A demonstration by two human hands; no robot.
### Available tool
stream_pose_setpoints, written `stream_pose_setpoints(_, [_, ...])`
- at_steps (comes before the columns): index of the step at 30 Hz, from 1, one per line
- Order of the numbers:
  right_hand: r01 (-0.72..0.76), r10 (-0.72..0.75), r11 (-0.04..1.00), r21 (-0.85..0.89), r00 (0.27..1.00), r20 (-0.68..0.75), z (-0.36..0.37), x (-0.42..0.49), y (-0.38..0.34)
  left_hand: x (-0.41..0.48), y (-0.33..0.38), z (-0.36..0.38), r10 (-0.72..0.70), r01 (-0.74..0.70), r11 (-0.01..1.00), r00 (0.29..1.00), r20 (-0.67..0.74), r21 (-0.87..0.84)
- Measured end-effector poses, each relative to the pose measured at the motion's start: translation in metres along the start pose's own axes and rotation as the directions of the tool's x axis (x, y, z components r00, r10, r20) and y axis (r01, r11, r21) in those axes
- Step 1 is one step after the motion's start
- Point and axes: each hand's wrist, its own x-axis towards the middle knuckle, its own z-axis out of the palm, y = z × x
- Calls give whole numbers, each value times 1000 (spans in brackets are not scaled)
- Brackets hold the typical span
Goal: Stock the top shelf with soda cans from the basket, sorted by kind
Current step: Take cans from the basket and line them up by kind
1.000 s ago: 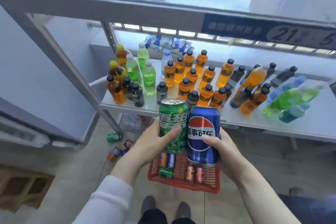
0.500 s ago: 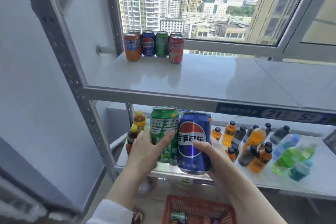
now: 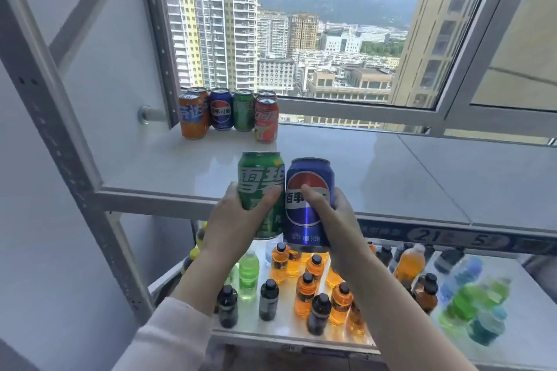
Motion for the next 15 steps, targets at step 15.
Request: stream_pose_setpoints(15, [44,-36,989,-142,998,52,8,85,-5,72,-14,1,-40,39,998,999,-18,-50])
